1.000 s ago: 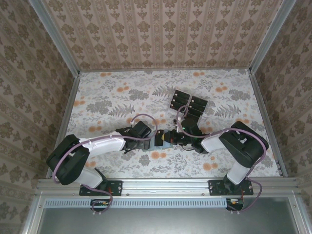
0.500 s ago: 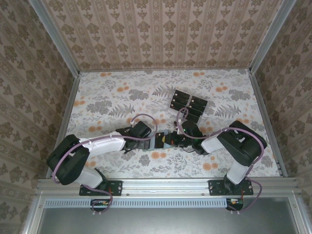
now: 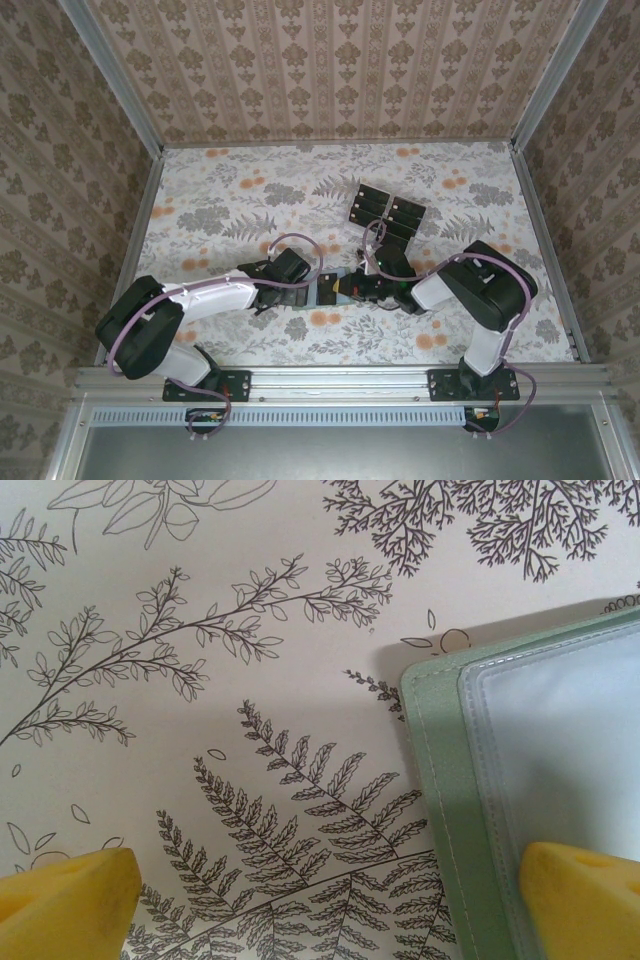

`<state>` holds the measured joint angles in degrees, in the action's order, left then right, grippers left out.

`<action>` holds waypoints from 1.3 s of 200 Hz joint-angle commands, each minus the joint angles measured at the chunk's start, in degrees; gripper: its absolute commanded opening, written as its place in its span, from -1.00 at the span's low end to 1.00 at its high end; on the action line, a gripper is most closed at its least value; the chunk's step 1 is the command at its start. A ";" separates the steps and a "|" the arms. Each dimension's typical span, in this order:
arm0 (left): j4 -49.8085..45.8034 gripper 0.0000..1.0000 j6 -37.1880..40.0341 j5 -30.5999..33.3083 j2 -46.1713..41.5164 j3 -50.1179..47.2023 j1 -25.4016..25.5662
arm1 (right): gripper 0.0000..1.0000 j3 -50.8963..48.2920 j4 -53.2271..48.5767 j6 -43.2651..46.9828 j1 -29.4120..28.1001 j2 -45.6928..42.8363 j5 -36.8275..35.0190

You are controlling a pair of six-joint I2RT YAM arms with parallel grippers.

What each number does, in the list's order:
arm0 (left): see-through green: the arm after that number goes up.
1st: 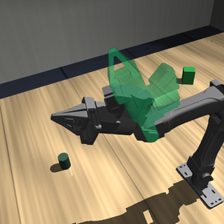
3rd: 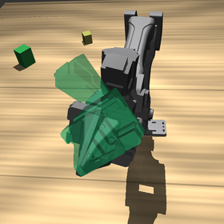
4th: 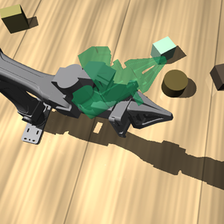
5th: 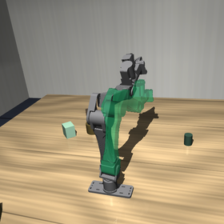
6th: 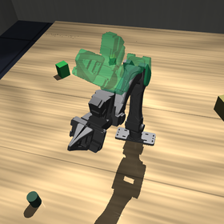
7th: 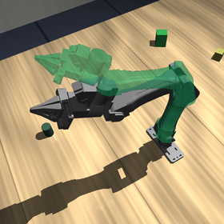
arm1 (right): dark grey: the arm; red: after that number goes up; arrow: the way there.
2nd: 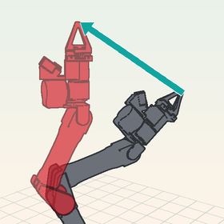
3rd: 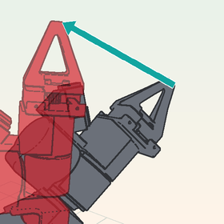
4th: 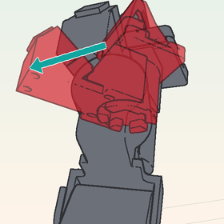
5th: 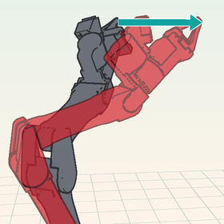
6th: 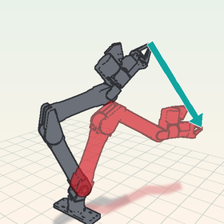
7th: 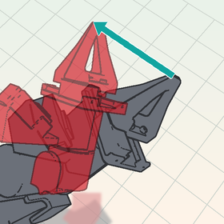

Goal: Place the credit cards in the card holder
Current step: Insert the credit card into the card slot.

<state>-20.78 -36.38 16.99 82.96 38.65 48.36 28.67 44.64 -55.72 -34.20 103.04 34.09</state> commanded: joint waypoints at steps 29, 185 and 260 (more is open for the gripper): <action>-1.22 1.00 -0.09 0.50 1.73 -0.25 0.14 | -1.00 2.97 -3.24 1.23 0.79 3.46 4.53; -1.18 1.00 0.44 0.26 2.30 0.96 0.07 | -0.78 10.42 -11.48 3.47 0.66 5.81 7.23; -0.27 1.00 1.22 -3.53 -3.67 -0.16 -5.80 | 0.12 9.33 -24.94 8.45 0.62 -5.52 -0.05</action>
<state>-19.79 -36.32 14.63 82.83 38.87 44.75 39.16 27.49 -50.17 -33.63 101.62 38.81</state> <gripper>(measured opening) 0.997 0.540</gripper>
